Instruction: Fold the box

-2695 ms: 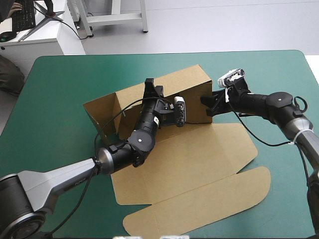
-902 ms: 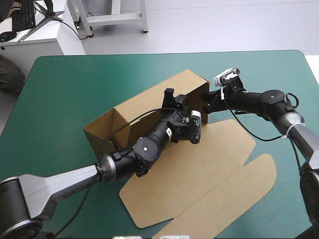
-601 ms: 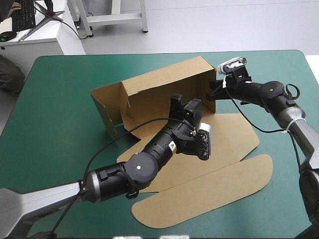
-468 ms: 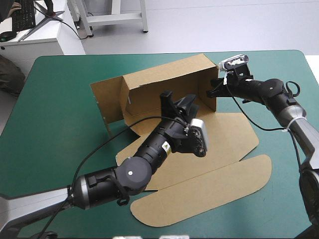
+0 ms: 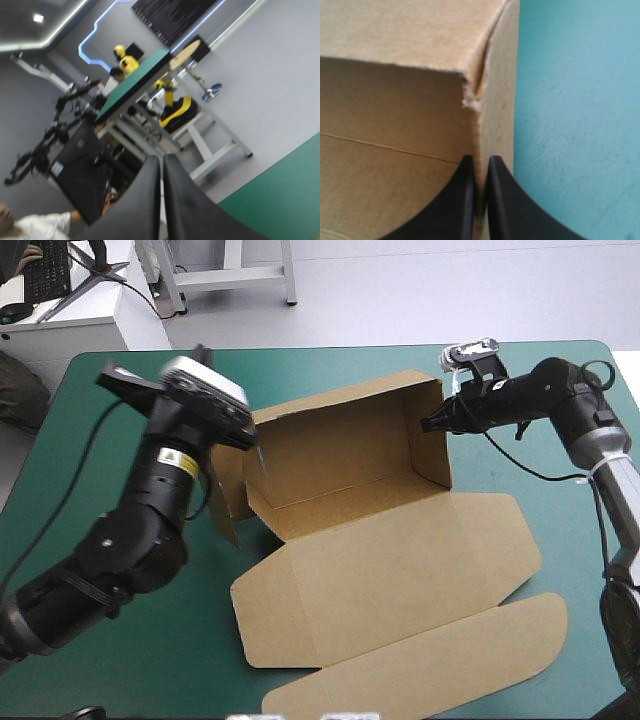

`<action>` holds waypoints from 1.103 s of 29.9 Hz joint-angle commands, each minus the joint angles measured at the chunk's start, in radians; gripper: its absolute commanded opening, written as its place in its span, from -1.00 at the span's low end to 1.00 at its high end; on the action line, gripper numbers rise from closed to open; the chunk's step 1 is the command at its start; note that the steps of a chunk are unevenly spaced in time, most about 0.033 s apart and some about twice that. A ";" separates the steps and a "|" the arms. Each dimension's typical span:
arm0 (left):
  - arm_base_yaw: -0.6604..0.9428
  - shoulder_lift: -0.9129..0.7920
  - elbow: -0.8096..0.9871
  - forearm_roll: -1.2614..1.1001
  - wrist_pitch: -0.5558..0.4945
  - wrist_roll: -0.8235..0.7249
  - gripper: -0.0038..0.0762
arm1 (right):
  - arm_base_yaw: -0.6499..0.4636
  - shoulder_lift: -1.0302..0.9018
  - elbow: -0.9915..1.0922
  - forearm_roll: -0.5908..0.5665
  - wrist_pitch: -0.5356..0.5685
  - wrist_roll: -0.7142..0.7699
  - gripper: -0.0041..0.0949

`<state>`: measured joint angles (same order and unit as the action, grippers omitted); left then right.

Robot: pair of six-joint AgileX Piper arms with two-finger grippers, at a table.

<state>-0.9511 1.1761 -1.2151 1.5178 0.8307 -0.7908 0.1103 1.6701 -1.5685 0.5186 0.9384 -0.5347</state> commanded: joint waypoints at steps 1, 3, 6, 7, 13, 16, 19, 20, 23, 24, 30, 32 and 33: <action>0.132 -0.070 -0.055 -0.075 0.012 -0.009 -0.89 | -0.003 -0.050 -0.137 -0.039 0.155 0.128 -0.93; 0.201 -0.089 -0.058 -0.167 0.009 -0.007 -0.89 | -0.003 -0.048 -0.181 -0.076 0.241 0.173 -0.93; 0.337 -0.096 -0.058 -0.384 0.015 0.107 -0.89 | -0.003 -0.043 -0.197 -0.131 0.316 0.241 -0.93; 0.383 -0.094 -0.058 -0.467 0.016 0.167 -0.89 | -0.003 -0.043 -0.192 -0.149 0.316 0.265 -0.93; 0.648 -0.068 -0.058 -0.826 0.020 0.408 -0.89 | -0.003 -0.006 -0.187 -0.153 0.316 0.364 -0.93; 0.763 -0.051 -0.054 -0.980 0.024 0.527 -0.89 | 0.007 0.034 -0.187 -0.150 0.316 0.384 -0.93; 0.856 -0.034 -0.054 -1.120 0.050 0.647 -0.89 | 0.033 0.078 -0.187 -0.154 0.315 0.387 -0.93; 0.874 -0.028 -0.054 -1.149 0.056 0.677 -0.89 | 0.041 0.096 -0.189 -0.158 0.315 0.387 -0.93; 0.905 -0.006 -0.052 -1.210 0.072 0.722 -0.89 | 0.057 0.139 -0.189 -0.196 0.298 0.386 -0.93; 0.905 0.003 -0.052 -1.213 0.079 0.727 -0.89 | 0.065 0.153 -0.189 -0.209 0.289 0.381 -0.93; 0.905 0.041 -0.052 -1.224 0.086 0.733 -0.89 | 0.071 0.169 -0.203 -0.274 0.241 0.362 -0.62; 0.905 0.050 -0.051 -1.235 0.086 0.754 -0.89 | 0.071 0.169 -0.234 -0.309 0.262 0.362 -0.44; 0.905 0.057 -0.051 -1.239 0.086 0.756 -0.89 | 0.071 0.169 -0.251 -0.324 0.274 0.362 -0.35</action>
<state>-0.0449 1.2416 -1.2409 0.2825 0.9583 -0.0474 0.1806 1.8851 -1.7607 0.2324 1.1715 -0.1619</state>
